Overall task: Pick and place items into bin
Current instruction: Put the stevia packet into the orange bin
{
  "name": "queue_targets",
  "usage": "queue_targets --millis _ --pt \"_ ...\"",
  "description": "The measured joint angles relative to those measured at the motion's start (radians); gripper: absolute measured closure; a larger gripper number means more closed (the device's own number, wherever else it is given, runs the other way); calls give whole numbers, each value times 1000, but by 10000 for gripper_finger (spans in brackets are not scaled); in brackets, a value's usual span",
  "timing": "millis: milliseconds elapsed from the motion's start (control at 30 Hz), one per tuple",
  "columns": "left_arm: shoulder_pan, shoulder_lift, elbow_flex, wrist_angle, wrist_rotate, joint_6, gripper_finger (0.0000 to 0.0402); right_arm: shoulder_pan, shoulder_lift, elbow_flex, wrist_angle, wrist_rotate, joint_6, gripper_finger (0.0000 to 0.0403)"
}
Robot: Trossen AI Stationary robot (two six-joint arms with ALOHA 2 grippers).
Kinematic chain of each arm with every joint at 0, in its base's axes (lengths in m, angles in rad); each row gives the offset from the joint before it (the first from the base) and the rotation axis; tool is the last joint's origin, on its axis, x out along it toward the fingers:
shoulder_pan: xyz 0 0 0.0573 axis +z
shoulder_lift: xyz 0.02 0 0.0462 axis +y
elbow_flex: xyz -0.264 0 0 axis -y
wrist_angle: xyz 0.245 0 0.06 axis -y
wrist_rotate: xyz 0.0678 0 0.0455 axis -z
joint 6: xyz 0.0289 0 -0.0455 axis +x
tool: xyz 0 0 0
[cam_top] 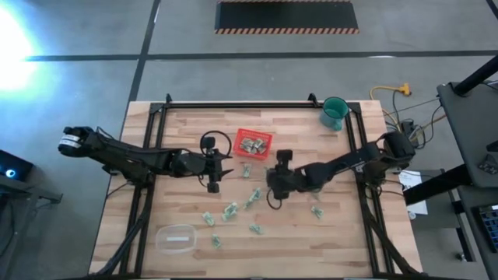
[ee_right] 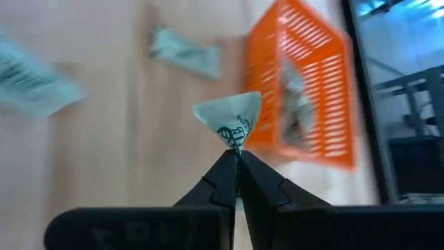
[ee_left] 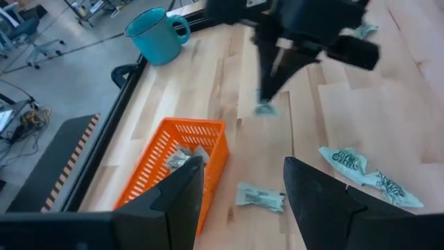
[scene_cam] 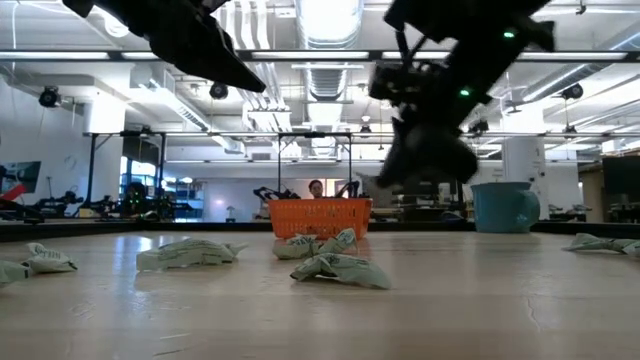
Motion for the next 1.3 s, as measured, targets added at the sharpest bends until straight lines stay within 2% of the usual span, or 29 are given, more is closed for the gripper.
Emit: queue_targets --millis 300,700,933,1067,1300 --pt "-29 0 -16 6 0 -59 218 -176 -1 52 43 -22 -178 394" --pt "-66 0 -26 5 -1 -176 218 -416 -1 39 221 -385 -314 394" --pt "-92 15 -26 1 0 -233 218 -453 -1 36 225 -477 -308 389" --pt "-98 56 -27 4 12 -236 218 -452 -1 36 226 -480 -303 362" --pt "-97 137 -19 7 47 -235 218 -453 -1 35 243 -478 -303 282"
